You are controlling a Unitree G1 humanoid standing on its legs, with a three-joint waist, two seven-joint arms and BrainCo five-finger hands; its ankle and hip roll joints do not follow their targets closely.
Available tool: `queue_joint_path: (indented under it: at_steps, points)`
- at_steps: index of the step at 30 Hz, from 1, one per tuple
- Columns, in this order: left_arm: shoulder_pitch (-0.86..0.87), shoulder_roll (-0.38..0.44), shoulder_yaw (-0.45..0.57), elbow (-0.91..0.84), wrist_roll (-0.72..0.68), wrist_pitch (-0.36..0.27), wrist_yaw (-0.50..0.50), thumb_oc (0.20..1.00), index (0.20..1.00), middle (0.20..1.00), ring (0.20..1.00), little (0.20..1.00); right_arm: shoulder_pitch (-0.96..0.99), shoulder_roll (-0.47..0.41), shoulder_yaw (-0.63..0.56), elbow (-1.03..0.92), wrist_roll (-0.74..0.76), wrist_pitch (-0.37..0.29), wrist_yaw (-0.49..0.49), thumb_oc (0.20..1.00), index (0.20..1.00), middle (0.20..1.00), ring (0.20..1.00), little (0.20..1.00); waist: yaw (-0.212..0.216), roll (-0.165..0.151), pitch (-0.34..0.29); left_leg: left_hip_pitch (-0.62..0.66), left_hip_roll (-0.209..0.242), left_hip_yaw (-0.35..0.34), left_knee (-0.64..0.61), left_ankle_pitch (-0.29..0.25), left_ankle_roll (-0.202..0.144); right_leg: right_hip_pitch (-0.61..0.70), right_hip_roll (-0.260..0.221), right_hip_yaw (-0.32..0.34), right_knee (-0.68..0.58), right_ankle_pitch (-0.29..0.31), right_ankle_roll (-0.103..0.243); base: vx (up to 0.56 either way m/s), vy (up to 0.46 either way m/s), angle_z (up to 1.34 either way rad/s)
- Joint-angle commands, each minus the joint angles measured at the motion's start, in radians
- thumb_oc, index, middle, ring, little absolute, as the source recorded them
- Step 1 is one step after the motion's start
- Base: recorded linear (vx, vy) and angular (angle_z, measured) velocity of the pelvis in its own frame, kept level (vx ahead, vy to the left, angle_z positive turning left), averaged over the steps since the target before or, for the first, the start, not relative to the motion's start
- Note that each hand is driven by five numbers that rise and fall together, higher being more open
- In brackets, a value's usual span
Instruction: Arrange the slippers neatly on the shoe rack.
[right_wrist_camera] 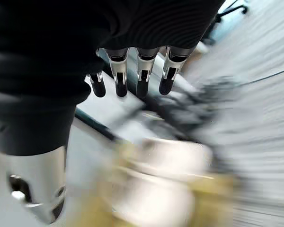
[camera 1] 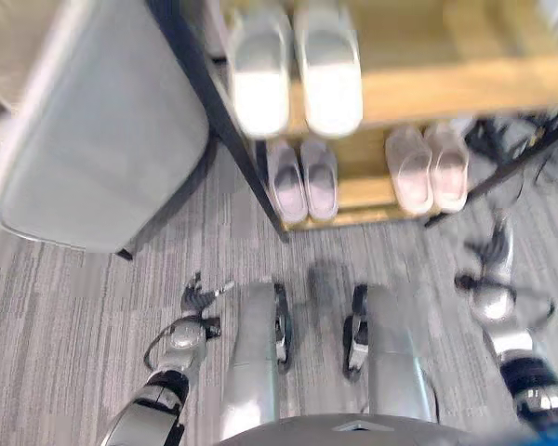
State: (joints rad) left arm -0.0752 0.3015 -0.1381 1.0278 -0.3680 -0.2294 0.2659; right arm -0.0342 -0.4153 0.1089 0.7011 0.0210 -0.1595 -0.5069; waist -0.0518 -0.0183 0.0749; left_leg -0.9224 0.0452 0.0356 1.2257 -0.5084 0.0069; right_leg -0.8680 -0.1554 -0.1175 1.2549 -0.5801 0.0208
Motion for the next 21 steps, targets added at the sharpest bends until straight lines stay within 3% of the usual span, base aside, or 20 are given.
queue_joint_path:
  at_steps: [1,2,3,4,6,7,11,16,21]
  points:
    - [-0.001,-0.029,-0.010,0.109,0.132,0.017,-0.048,1.000,1.000,1.000,1.000,1.000,-0.043,0.024,-0.062,0.058,0.037,-0.030,0.067,1.000,1.000,1.000,1.000,1.000,0.008,-0.014,0.091,0.099,0.021,-0.064,-0.143,0.109,0.025,0.090,-0.065,0.054,-0.197,0.190,0.001,0.19,-0.016,-0.27]
    - [0.026,-0.034,-0.006,0.161,0.170,0.033,-0.056,1.000,1.000,1.000,1.000,1.000,-0.022,0.055,-0.067,0.208,0.077,-0.023,0.098,1.000,1.000,1.000,1.000,1.000,0.007,-0.021,0.082,0.250,0.016,-0.060,-0.301,0.169,0.014,0.243,-0.061,0.018,-0.345,0.234,0.020,0.26,-0.011,-0.16]
    - [0.043,-0.036,0.003,0.189,0.191,0.042,-0.059,1.000,1.000,1.000,1.000,1.000,-0.010,0.070,-0.077,0.284,0.094,-0.019,0.113,1.000,1.000,1.000,1.000,1.000,0.008,-0.022,0.063,0.328,0.013,-0.059,-0.394,0.194,0.011,0.311,-0.058,0.003,-0.416,0.269,0.036,0.15,-0.018,0.48]
    - [0.052,-0.038,0.005,0.206,0.204,0.046,-0.060,1.000,1.000,1.000,1.000,1.000,-0.008,0.079,-0.076,0.334,0.104,-0.013,0.128,1.000,1.000,1.000,1.000,1.000,0.007,-0.024,0.057,0.390,0.008,-0.051,-0.482,0.258,0.006,0.382,-0.065,-0.016,-0.498,0.314,0.034,0.15,-0.016,0.57]
    - [0.074,-0.050,0.005,0.239,0.236,0.050,-0.077,1.000,1.000,1.000,1.000,1.000,0.010,0.104,-0.063,0.479,0.094,0.004,0.162,1.000,1.000,1.000,1.000,1.000,0.011,-0.025,0.033,0.528,0.004,-0.038,-0.652,0.306,-0.003,0.512,-0.052,-0.034,-0.644,0.366,0.051,0.20,-0.048,-0.06]
    - [0.069,-0.062,-0.001,0.248,0.244,0.054,-0.094,1.000,1.000,1.000,1.000,1.000,0.024,0.117,-0.052,0.565,0.073,0.033,0.199,1.000,1.000,1.000,1.000,1.000,0.015,-0.022,0.007,0.644,0.007,-0.019,-0.801,0.349,-0.016,0.608,-0.038,-0.049,-0.779,0.418,0.073,0.23,-0.073,-0.40]
    - [0.051,-0.077,-0.016,0.243,0.229,0.053,-0.123,1.000,1.000,1.000,1.000,1.000,0.070,0.133,-0.042,0.671,0.046,0.074,0.252,1.000,1.000,1.000,1.000,1.000,0.014,-0.006,-0.062,0.863,0.004,0.007,-1.117,0.475,-0.045,0.785,0.003,-0.068,-1.051,0.510,0.102,0.13,-0.098,0.10]
    - [0.104,-0.095,-0.057,0.209,0.278,0.048,-0.137,1.000,1.000,1.000,1.000,1.000,0.067,0.139,-0.061,0.696,0.080,0.089,0.278,1.000,1.000,1.000,1.000,1.000,0.033,0.006,-0.081,0.975,0.014,0.008,-1.292,0.536,-0.051,0.901,0.022,-0.074,-1.218,0.556,0.109,-0.02,-0.083,-0.08]
    - [0.085,-0.103,-0.040,0.277,0.310,0.069,-0.127,1.000,1.000,1.000,1.000,1.000,0.084,0.169,-0.053,0.673,0.114,0.071,0.278,1.000,1.000,1.000,1.000,1.000,0.030,-0.005,-0.098,1.005,0.026,0.021,-1.313,0.520,-0.064,0.966,0.034,-0.084,-1.302,0.567,0.112,-0.03,-0.102,0.02]
